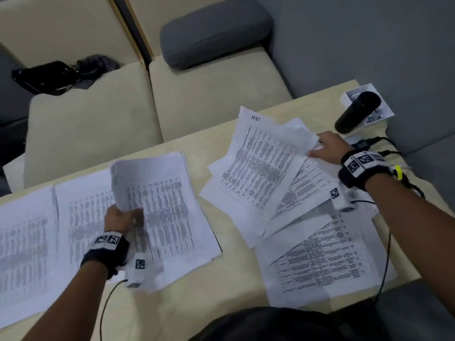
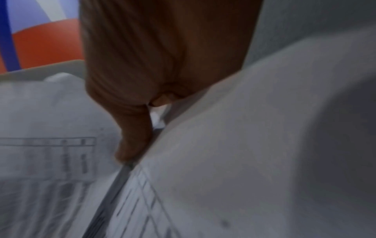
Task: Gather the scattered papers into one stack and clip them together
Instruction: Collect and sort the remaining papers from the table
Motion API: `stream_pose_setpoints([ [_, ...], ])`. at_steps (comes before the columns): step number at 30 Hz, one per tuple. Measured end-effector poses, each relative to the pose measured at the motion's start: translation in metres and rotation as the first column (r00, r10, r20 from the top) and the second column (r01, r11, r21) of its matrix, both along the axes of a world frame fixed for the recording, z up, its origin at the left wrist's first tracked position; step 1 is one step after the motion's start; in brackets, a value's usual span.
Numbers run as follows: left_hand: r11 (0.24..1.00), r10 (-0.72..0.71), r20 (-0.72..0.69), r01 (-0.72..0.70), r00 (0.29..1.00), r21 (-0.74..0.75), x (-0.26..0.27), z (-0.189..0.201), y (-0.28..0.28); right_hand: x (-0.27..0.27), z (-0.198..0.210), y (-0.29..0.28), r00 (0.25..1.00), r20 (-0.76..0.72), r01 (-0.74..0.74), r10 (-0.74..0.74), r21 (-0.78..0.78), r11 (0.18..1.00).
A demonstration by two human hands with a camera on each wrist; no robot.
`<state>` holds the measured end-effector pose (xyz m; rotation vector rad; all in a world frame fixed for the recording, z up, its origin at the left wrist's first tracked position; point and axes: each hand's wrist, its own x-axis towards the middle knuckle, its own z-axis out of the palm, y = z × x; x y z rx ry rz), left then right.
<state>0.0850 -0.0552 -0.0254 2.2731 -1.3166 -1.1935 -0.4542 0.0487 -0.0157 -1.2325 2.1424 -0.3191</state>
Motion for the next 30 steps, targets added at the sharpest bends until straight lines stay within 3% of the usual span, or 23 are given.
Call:
stream_pose_setpoints([
  [3, 0.996, -0.056, 0.058, 0.06, 0.997, -0.065, 0.018, 0.01, -0.02, -0.002, 0.027, 0.003, 0.986, 0.058, -0.155, 0.158, -0.05, 0.987],
  [8, 0.971, -0.234, -0.047, 0.232, 0.971, -0.055, 0.008, 0.02, -0.016, 0.021, 0.067, -0.009, 0.96, 0.118, -0.248, 0.253, -0.059, 0.967],
  [12, 0.95, -0.309, -0.175, 0.311, 0.935, -0.016, -0.021, 0.016, 0.002, 0.072, 0.064, -0.03, 0.954, 0.066, -0.286, 0.294, -0.109, 0.952],
  [17, 0.946, -0.272, -0.309, 0.313, 0.911, 0.089, -0.054, 0.005, 0.041, 0.144, 0.03, -0.045, 0.953, 0.196, -0.236, 0.233, -0.006, 0.972],
  [19, 0.957, -0.204, -0.365, 0.263, 0.909, 0.12, -0.057, -0.005, 0.055, 0.169, 0.015, -0.043, 0.945, 0.186, -0.281, 0.269, 0.043, 0.959],
  [20, 0.965, -0.116, -0.463, 0.211, 0.879, 0.159, -0.056, -0.011, 0.062, 0.181, 0.009, -0.041, 0.938, 0.178, -0.313, 0.298, 0.062, 0.948],
  [22, 0.965, 0.124, -0.673, 0.069, 0.729, 0.253, -0.052, -0.019, 0.075, 0.2, -0.001, -0.037, 0.921, 0.159, -0.372, 0.355, 0.088, 0.924],
  [23, 0.957, 0.2, -0.731, 0.029, 0.653, 0.288, -0.051, -0.022, 0.079, 0.207, -0.004, -0.035, 0.912, 0.146, -0.397, 0.382, 0.088, 0.914],
  [24, 0.953, 0.204, -0.755, 0.049, 0.624, 0.298, -0.05, -0.025, 0.083, 0.213, -0.007, -0.033, 0.904, 0.144, -0.416, 0.403, 0.072, 0.907],
  [25, 0.955, 0.165, -0.768, 0.095, 0.619, 0.281, -0.05, -0.026, 0.087, 0.217, -0.007, -0.031, 0.897, 0.157, -0.424, 0.414, 0.038, 0.905],
  [27, 0.957, -0.026, -0.725, 0.227, 0.689, 0.181, -0.049, -0.029, 0.091, 0.221, -0.009, -0.026, 0.896, 0.196, -0.392, 0.399, -0.073, 0.917],
  [30, 0.911, -0.185, -0.67, 0.382, 0.719, 0.159, -0.046, -0.031, 0.09, 0.21, -0.014, -0.012, 0.983, 0.129, -0.091, 0.134, -0.291, 0.952],
])
